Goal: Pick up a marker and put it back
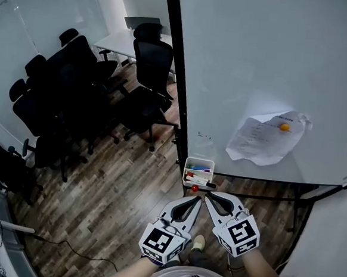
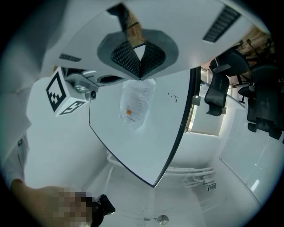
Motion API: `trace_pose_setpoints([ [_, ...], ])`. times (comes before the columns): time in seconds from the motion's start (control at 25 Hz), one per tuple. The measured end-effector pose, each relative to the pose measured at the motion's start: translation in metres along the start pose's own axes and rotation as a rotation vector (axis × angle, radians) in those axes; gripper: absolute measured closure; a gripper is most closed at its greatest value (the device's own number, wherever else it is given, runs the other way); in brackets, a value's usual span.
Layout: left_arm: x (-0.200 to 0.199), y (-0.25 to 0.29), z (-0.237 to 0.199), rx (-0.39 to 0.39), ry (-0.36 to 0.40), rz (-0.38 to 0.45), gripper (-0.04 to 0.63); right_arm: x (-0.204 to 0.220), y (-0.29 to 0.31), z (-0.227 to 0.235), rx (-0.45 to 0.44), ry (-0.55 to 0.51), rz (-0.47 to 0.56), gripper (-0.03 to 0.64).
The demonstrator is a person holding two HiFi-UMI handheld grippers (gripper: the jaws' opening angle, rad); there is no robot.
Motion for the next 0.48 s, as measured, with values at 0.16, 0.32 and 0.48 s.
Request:
trace_pose_setpoints([
  [0.16,-0.011,-0.016,0.007,0.03,-0.002,0.024,0.584,-0.011,-0.012,-0.016,0.055,0.089,0.058,0.592],
  [0.32,-0.018,-0.027,0.01,0.055,0.003,0.028,0.584,-0.013,-0.019,-0.031,0.091,0.171,0.096,0.597],
  [0.48,-0.026,-0.04,0.015,0.075,0.02,0.043,0.584,-0.015,-0.026,-0.048,0.114,0.208,0.128,0.603],
])
Point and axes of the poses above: the fingertips, and each gripper's own axes: y forward along the fingers, z to its right, x out of its underside, the point moved 9 cm from there along -y, backward along the fingers, and after that the axes turned 9 degrees about z, right-handed, at the moved point
